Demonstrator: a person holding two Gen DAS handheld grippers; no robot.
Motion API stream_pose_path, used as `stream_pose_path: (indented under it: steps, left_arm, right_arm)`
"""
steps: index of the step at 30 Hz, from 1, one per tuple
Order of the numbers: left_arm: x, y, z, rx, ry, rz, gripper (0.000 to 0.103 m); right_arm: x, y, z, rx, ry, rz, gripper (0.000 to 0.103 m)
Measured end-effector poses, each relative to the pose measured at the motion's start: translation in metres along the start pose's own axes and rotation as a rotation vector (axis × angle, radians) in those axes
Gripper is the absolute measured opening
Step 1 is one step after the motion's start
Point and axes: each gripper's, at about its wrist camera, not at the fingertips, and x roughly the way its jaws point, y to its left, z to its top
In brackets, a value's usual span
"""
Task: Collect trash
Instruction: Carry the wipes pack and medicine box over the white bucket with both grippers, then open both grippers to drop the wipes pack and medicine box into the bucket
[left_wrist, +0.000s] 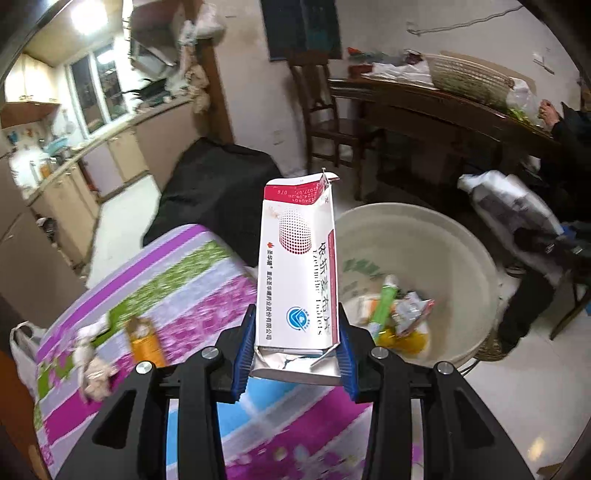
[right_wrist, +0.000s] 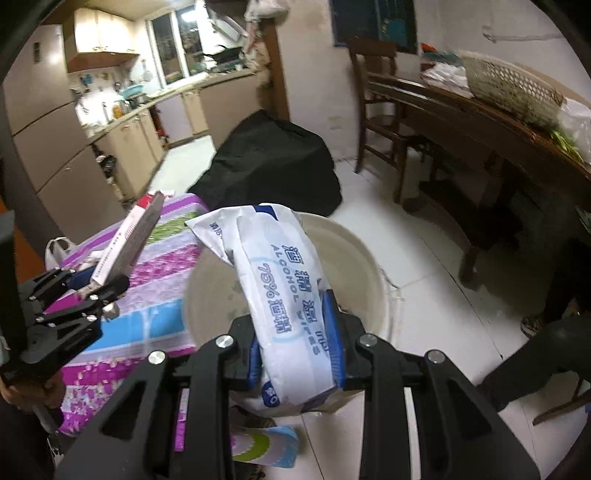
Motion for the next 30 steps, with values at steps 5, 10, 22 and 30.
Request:
stream_pose_path:
  steps: [5, 10, 22, 30]
  left_arm:
    - [0.031, -0.028, 0.029, 0.029, 0.038, -0.072, 0.040]
    - [0.064, -0.047, 0.044, 0.066, 0.101, -0.128, 0.040]
    - [0.122, -0.054, 0.055, 0.081, 0.258, -0.167, 0.040]
    - [0.130, -0.048, 0.056, 0.089, 0.276, -0.164, 0.040]
  right_arm:
    - [0.032, -0.015, 0.004, 0.013, 0.074, -0.060, 0.027]
    - [0.059, -0.025, 0.015, 0.013, 0.140, -0.122, 0.027]
    - [0.110, -0.021, 0.037, -0.004, 0.315, -0.203, 0.027]
    - [0.121, -0.019, 0.048, -0.023, 0.381, -0.173, 0.027]
